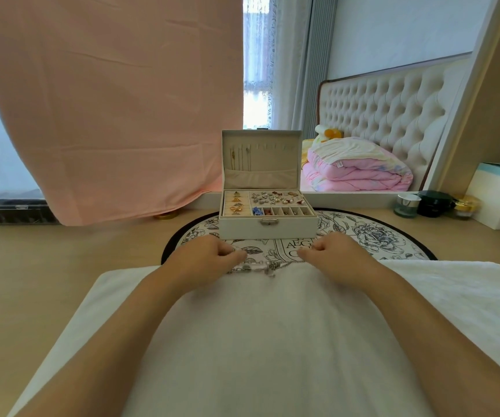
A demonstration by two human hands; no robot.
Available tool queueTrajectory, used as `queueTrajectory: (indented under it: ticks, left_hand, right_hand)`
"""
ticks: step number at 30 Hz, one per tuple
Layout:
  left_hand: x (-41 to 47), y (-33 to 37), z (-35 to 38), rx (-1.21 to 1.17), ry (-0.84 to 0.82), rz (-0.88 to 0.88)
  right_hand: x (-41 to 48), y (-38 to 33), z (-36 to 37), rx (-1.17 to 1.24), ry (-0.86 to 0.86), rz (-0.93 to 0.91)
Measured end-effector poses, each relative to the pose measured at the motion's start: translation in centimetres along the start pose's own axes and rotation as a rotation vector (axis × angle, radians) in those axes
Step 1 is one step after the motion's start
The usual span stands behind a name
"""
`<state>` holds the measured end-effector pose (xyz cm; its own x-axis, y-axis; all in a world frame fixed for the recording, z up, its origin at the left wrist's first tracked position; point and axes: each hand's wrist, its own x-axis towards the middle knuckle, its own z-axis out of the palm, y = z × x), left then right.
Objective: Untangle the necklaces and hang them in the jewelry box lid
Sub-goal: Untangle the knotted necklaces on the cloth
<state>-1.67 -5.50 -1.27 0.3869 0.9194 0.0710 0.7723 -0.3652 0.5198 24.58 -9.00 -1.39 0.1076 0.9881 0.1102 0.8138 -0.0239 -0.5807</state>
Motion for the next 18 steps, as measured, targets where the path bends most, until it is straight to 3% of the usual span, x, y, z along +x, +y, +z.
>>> queueTrajectory:
  ticks: [5, 7, 12, 15, 18]
  left_hand:
    - [-0.8, 0.3, -0.5, 0.117, -0.306, 0.061]
    - [-1.0, 0.8, -0.5, 0.173, -0.26, 0.128]
    - [-0.2, 1.2, 1.4, 0.088, -0.015, 0.32]
    - [0.4, 1.2, 3.4, 0.15, -0.052, 0.426]
    - [0.6, 1.1, 3.6, 0.071, -0.03, 0.414]
  right_hand:
    - [-0.9, -0.8, -0.7, -0.313, -0.266, -0.056]
    - [-1.2, -1.1, -0.7, -0.347, -0.302, -0.109]
    - [-0.9, -1.3, 0.3, -0.137, -0.228, -0.289]
    - [-0.8, -1.6, 1.4, -0.098, -0.262, -0.316]
    - [-0.5, -1.3, 1.7, -0.06, -0.216, -0.288]
